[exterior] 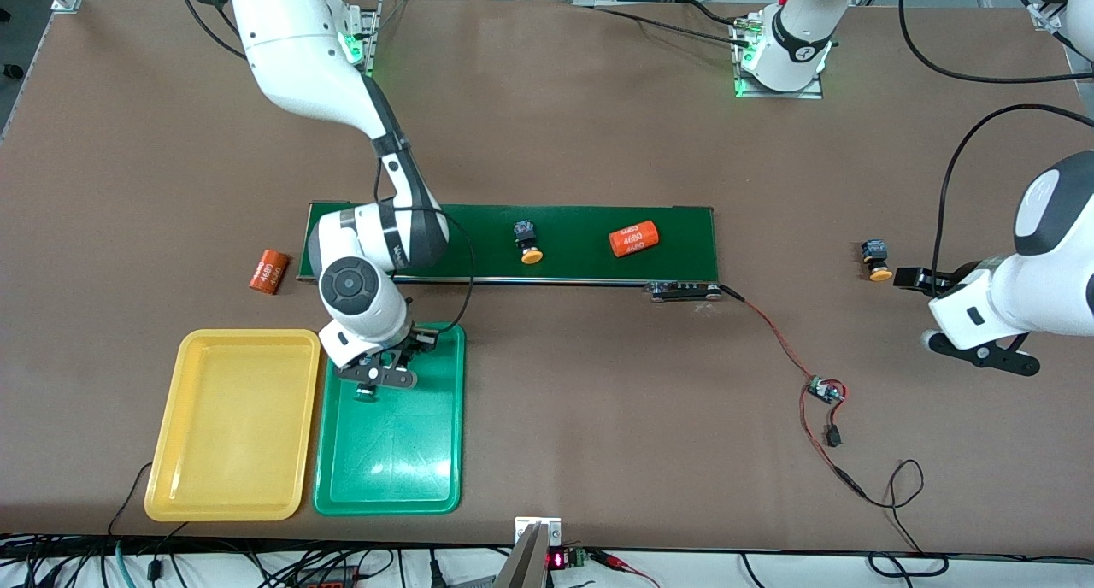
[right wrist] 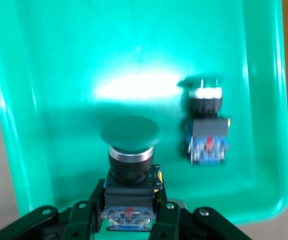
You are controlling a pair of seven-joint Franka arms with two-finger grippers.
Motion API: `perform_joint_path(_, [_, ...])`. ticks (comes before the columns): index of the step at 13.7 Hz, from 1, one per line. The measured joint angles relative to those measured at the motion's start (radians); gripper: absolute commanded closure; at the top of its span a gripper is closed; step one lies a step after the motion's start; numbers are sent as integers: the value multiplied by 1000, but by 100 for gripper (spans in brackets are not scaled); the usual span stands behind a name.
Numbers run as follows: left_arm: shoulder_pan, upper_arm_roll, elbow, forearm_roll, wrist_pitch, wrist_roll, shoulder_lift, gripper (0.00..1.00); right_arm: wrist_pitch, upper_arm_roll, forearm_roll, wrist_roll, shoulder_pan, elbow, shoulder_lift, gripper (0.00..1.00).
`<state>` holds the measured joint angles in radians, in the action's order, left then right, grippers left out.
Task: Sort buttons by color to trays
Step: 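Release the green button in the green tray while the left gripper grasps yellow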
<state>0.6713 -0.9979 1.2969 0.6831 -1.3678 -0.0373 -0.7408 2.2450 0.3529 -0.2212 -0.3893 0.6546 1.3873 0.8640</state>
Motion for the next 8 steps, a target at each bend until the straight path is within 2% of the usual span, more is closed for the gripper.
perform_joint_path(1, [-32,75,-8,-64,-8,-2,22,0,34,-1,0,14,-8,-6,17,82])
perform_joint_path(3, [-83,272,-9,-245,-82,10,83,0,80,-3,-1,17,-10,-20,46,82])
perform_joint_path(5, [-113,440,53,-363,-197,101,149,0,101,-17,-2,17,-10,-39,71,78])
perform_joint_path(7, [-147,571,188,-413,-324,167,221,0,122,-26,-2,28,-8,-53,86,0])
perform_joint_path(8, [-175,633,264,-445,-381,179,254,0,125,-27,-2,41,-8,-55,89,0])
